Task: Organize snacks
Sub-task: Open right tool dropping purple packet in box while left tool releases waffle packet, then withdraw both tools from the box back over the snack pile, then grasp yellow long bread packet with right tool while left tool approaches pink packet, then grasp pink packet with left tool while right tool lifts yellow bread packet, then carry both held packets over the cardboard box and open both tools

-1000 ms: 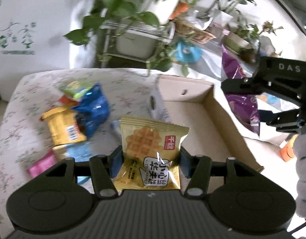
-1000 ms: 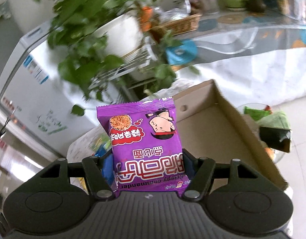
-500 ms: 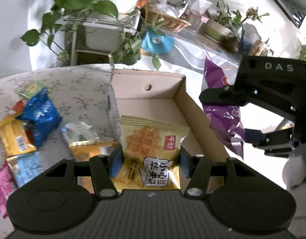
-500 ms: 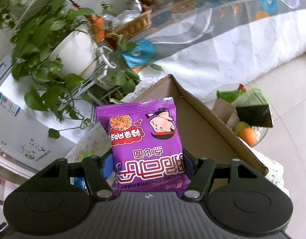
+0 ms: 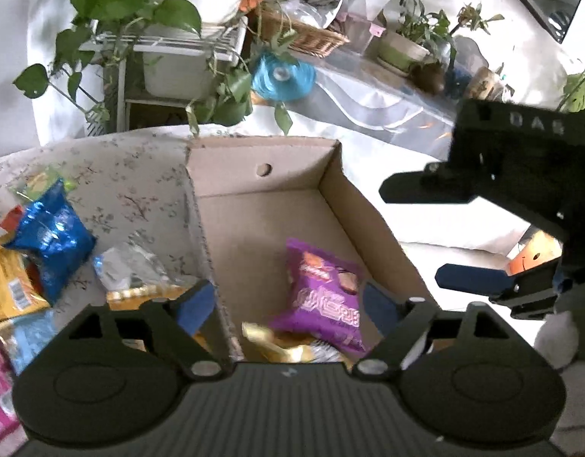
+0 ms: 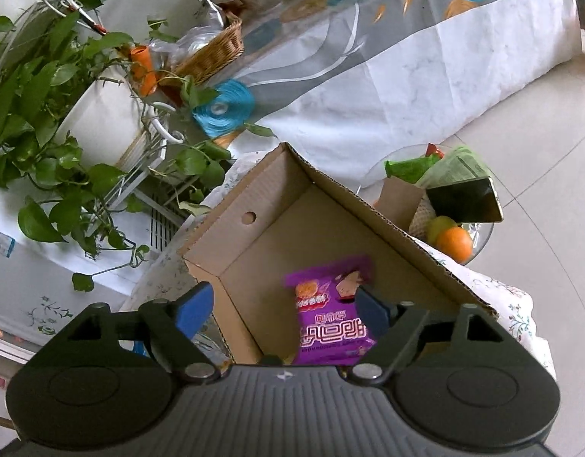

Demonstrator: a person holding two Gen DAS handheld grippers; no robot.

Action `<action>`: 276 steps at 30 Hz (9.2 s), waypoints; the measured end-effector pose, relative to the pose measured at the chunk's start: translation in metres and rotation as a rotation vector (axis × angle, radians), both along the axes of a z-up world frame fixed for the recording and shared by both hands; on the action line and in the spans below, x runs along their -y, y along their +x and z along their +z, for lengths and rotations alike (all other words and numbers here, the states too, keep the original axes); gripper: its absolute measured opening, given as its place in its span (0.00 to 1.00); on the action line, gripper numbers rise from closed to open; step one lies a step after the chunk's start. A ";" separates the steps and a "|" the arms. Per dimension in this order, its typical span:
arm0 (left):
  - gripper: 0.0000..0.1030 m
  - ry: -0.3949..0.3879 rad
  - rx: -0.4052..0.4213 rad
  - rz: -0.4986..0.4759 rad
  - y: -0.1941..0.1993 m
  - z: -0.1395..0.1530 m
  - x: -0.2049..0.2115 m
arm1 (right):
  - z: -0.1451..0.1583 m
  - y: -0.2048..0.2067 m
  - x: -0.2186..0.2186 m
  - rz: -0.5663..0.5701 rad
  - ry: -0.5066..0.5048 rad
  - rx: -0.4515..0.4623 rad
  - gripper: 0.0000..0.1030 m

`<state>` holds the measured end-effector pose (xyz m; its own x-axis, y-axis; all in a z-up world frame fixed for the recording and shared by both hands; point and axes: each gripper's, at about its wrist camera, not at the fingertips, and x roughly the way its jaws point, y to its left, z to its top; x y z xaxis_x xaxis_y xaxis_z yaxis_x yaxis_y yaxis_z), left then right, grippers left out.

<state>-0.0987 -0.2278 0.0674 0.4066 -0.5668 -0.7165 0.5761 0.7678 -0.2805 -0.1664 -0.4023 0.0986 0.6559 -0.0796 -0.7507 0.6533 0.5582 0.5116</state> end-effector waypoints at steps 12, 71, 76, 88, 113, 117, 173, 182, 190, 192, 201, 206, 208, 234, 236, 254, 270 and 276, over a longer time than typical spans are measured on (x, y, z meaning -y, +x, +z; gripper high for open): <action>0.87 0.071 0.039 0.047 0.019 0.006 -0.067 | 0.001 0.015 -0.023 0.144 -0.011 0.030 0.87; 0.92 0.128 -0.019 0.378 0.070 -0.012 -0.255 | -0.075 0.093 -0.178 0.514 -0.210 -0.290 0.86; 0.92 0.184 -0.005 0.268 0.061 -0.023 -0.246 | -0.085 0.097 -0.185 0.525 -0.274 -0.334 0.89; 0.92 0.361 -0.032 0.132 0.043 -0.073 -0.227 | -0.080 0.101 -0.182 0.567 -0.135 -0.238 0.87; 0.96 0.322 -0.104 0.335 0.071 -0.087 -0.256 | -0.108 0.106 -0.197 0.617 -0.176 -0.391 0.64; 0.95 0.298 -0.088 0.349 0.072 -0.084 -0.254 | -0.103 0.105 -0.194 0.583 -0.189 -0.386 0.63; 0.49 0.285 -0.016 0.361 0.029 -0.082 -0.237 | -0.101 0.097 -0.189 0.629 -0.158 -0.351 0.56; 0.49 0.241 0.018 0.435 0.012 -0.068 -0.248 | -0.087 0.088 -0.183 0.625 -0.145 -0.291 0.56; 0.49 0.200 0.000 0.438 -0.001 -0.063 -0.248 | -0.078 0.085 -0.184 0.643 -0.148 -0.258 0.56; 0.49 0.189 0.000 0.438 -0.004 -0.060 -0.247 | -0.075 0.084 -0.185 0.646 -0.157 -0.250 0.56; 0.49 0.155 0.003 0.434 -0.014 -0.044 -0.239 | -0.052 0.078 -0.181 0.654 -0.175 -0.172 0.56; 0.49 0.136 0.012 0.417 -0.015 -0.034 -0.228 | -0.033 0.073 -0.172 0.648 -0.190 -0.114 0.56; 0.49 0.127 0.020 0.406 -0.016 -0.029 -0.221 | -0.024 0.070 -0.167 0.635 -0.194 -0.087 0.56; 0.49 -0.027 0.031 0.164 -0.014 0.012 -0.082 | 0.025 0.007 -0.042 0.251 -0.177 0.069 0.56; 0.49 -0.034 0.025 0.147 -0.013 0.012 -0.070 | 0.024 0.002 -0.034 0.224 -0.169 0.072 0.56; 0.53 0.023 0.008 0.049 0.006 -0.005 0.023 | 0.006 -0.010 -0.004 0.062 -0.088 0.005 0.56; 0.82 0.037 -0.003 0.077 0.029 0.002 -0.021 | 0.004 -0.004 -0.006 0.034 -0.038 0.023 0.76; 0.82 0.062 0.018 0.118 0.041 0.004 -0.060 | 0.006 0.006 -0.019 0.097 -0.056 0.036 0.80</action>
<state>-0.0577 -0.1676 0.0717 0.4813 -0.4691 -0.7404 0.4849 0.8462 -0.2209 -0.1601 -0.3837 0.1049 0.6889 -0.0556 -0.7227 0.5768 0.6459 0.5001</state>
